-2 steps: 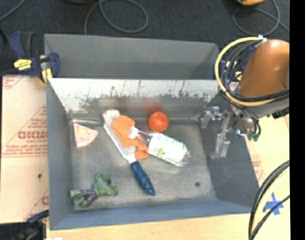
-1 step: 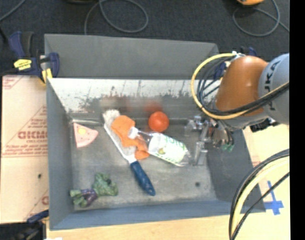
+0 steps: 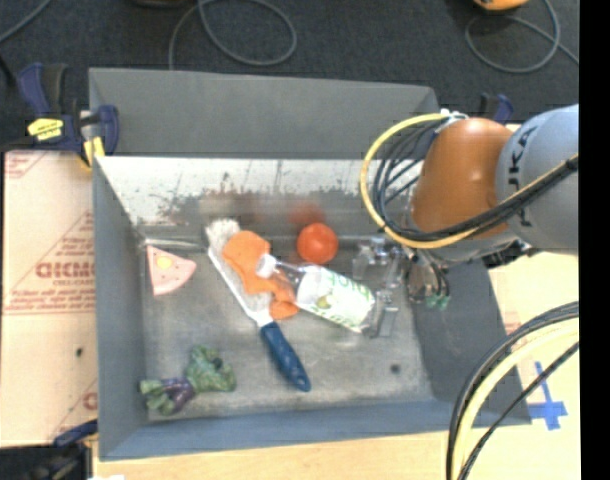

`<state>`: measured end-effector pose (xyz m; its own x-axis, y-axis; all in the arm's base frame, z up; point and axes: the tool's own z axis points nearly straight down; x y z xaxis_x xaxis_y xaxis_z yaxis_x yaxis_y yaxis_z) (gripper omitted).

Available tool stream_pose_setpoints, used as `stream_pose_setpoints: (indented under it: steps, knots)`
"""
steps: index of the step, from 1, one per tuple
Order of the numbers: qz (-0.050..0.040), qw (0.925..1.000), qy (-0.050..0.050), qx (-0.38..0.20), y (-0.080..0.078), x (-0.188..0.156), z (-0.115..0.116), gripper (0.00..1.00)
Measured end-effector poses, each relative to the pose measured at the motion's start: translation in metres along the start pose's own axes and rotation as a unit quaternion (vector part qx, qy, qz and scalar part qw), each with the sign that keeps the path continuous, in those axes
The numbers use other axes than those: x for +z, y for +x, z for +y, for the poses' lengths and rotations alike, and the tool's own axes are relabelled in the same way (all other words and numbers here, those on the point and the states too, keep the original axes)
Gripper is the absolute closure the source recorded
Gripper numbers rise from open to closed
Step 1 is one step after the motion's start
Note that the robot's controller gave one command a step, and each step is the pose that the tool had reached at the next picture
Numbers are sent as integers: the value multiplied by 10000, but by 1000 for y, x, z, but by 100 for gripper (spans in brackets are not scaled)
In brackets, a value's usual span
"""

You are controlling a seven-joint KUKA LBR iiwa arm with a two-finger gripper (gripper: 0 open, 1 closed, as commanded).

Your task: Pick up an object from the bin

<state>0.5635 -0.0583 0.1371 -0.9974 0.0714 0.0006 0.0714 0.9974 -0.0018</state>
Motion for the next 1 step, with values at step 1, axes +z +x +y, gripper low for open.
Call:
stream_pose_setpoints:
  steps: [1]
  knots:
    - [-50,9984,-10,561,-9,-5,9,0]
